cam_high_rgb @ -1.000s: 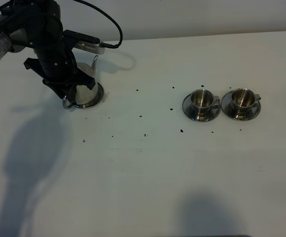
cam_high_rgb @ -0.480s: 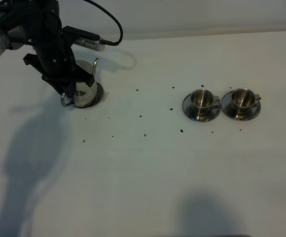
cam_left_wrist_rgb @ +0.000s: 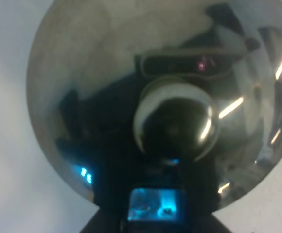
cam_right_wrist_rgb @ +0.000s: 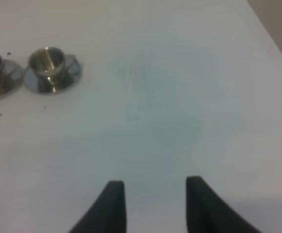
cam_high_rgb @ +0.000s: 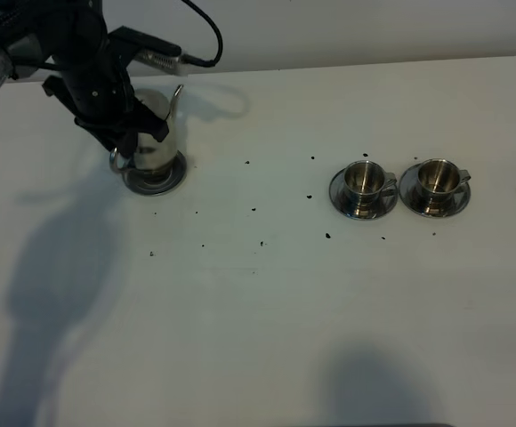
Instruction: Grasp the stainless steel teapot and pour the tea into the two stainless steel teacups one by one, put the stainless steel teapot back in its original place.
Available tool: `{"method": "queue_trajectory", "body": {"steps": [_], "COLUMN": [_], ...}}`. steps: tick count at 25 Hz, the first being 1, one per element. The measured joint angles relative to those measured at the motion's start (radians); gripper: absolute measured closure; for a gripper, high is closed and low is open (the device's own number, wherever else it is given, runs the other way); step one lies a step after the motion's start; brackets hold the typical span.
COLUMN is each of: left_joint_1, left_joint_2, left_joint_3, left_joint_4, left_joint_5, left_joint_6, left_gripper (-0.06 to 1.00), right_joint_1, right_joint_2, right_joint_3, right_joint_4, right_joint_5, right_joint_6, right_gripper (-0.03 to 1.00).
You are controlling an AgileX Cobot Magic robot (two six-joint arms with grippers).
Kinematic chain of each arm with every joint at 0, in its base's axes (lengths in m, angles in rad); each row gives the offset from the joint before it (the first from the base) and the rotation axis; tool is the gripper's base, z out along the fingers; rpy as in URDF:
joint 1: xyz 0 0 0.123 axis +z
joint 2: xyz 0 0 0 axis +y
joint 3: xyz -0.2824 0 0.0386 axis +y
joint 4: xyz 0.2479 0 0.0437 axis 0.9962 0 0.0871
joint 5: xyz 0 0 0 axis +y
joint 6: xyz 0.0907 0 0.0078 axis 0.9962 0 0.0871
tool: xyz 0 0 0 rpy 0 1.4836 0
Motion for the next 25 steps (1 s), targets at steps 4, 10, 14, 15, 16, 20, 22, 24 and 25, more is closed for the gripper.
{"method": "queue_trajectory", "body": {"steps": [4, 10, 14, 15, 16, 20, 22, 24, 25], "left_joint_1": [-0.026, -0.099, -0.153, -0.163, -0.175, -0.222, -0.245, -0.272, -0.286], "left_joint_2": [-0.001, -0.005, -0.005, -0.005, -0.005, -0.005, -0.005, -0.005, -0.005], "left_joint_3": [-0.061, -0.112, -0.112, -0.112, -0.112, -0.112, -0.112, -0.112, -0.112], "left_joint_4": [-0.005, -0.027, -0.03, -0.03, -0.03, -0.034, -0.045, -0.049, -0.051], "left_joint_5": [0.001, 0.001, 0.001, 0.001, -0.002, -0.016, -0.034, -0.054, -0.066], "left_joint_6": [0.098, 0.276, 0.362, 0.376, 0.397, 0.467, 0.505, 0.535, 0.549], "left_gripper": [0.71, 0.71, 0.71, 0.71, 0.71, 0.71, 0.71, 0.71, 0.71], "right_joint_1": [0.0, 0.0, 0.0, 0.0, 0.0, 0.0, 0.0, 0.0, 0.0], "right_joint_2": [0.0, 0.0, 0.0, 0.0, 0.0, 0.0, 0.0, 0.0, 0.0], "right_joint_3": [0.0, 0.0, 0.0, 0.0, 0.0, 0.0, 0.0, 0.0, 0.0], "right_joint_4": [0.0, 0.0, 0.0, 0.0, 0.0, 0.0, 0.0, 0.0, 0.0], "right_joint_5": [0.0, 0.0, 0.0, 0.0, 0.0, 0.0, 0.0, 0.0, 0.0], "right_joint_6": [0.0, 0.001, 0.001, 0.001, 0.001, 0.001, 0.001, 0.001, 0.0], "right_gripper": [0.67, 0.67, 0.67, 0.67, 0.67, 0.67, 0.67, 0.67, 0.67]}}
